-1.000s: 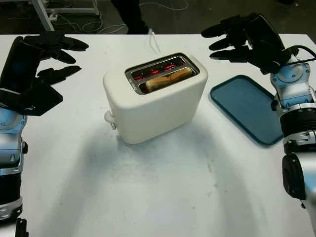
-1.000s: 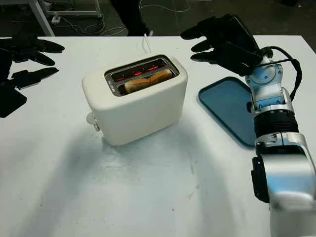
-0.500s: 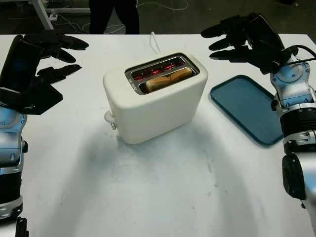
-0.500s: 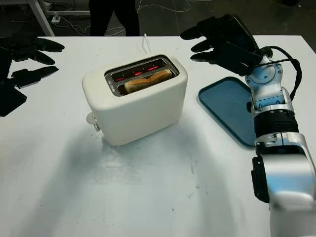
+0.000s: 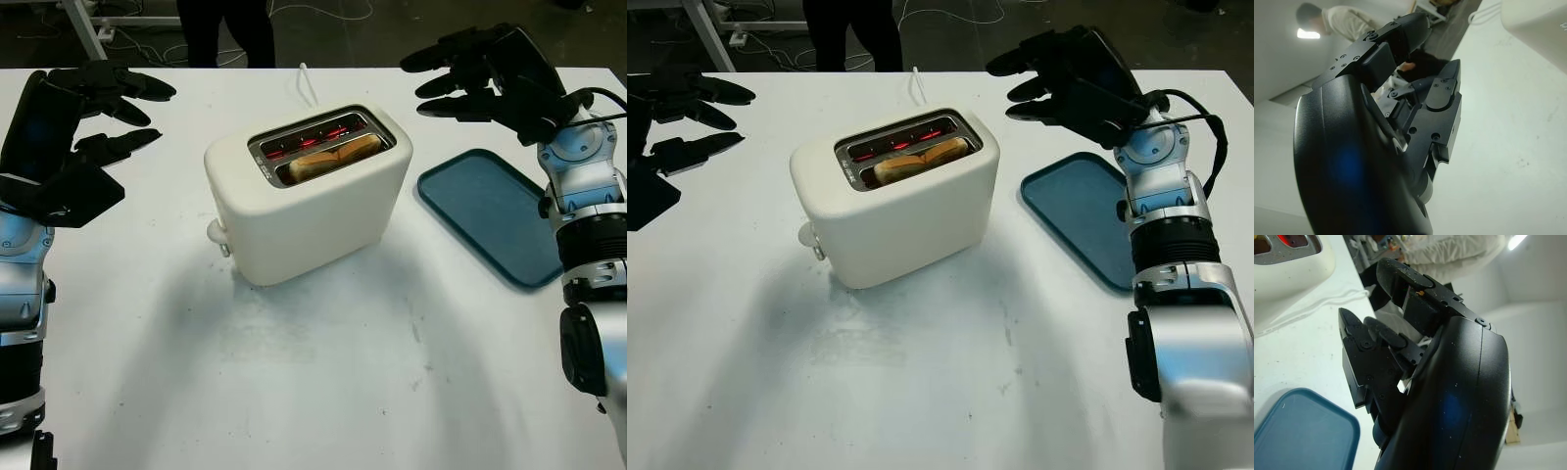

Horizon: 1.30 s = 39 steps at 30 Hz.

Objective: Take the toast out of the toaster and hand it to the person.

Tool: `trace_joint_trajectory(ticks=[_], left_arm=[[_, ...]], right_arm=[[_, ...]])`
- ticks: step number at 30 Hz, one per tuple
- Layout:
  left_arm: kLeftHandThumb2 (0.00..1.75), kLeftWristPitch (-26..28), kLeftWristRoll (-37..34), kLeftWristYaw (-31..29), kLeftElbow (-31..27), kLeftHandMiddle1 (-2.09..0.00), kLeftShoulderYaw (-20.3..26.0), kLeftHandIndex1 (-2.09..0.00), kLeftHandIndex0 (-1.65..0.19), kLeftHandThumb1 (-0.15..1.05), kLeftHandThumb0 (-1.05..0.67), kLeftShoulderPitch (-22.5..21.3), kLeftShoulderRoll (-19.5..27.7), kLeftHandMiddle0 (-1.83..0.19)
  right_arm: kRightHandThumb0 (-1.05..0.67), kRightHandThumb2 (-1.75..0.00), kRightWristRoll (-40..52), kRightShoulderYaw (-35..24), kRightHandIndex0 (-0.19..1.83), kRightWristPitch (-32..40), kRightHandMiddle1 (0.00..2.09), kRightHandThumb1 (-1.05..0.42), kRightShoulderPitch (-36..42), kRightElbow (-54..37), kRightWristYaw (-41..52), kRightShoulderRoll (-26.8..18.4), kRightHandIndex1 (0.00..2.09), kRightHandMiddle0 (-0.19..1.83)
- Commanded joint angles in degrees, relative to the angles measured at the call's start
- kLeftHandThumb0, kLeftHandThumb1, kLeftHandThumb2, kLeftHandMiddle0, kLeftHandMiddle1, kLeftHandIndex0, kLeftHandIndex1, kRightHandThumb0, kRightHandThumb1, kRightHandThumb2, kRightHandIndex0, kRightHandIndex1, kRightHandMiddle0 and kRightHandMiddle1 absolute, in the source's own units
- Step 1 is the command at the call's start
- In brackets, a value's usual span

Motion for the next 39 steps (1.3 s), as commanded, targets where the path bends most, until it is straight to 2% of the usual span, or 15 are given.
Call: trace_joint_trajectory(ticks=[1,7,16,39], left_arm=[[0.01,-0.47,-0.25,0.40,0.04,-0.91,0.12,-0.46,-0.80,0.82,-0.06,0.03,-0.31,-0.71],[0.01,-0.39,-0.33,0.27,-0.29,-0.91,0.06,-0.46,-0.80,0.82,-0.01,0.05,-0.31,-0.71],[0.01,-0.72,-0.13,0.39,-0.23,-0.93,0.03,-0.48,-0.79,0.82,-0.01,0.14,-0.03,-0.71],[0.00,-1.76,-0.24,0.27,0.53,-0.91,0.21,-0.50,-0.79,0.82,-0.03,0.03,0.16,-0.72]], right_arm=[[0.07,0.00,-0.01,-0.08,1.14,-0.81,0.01,-0.75,0.88,-0.25,-0.47,-0.63,0.01,1.02],[0.08,0.00,0.02,-0.06,1.15,-0.81,0.01,-0.74,0.89,-0.26,-0.69,-0.52,0.02,1.03],[0.09,0.00,0.65,-0.32,1.12,1.67,0.00,-0.76,1.28,-1.75,-0.45,-0.10,0.00,1.01],[0.06,0.00,0.33,-0.02,1.15,-0.68,0.01,-0.75,0.93,-0.38,-0.40,-0.56,0.02,1.02]])
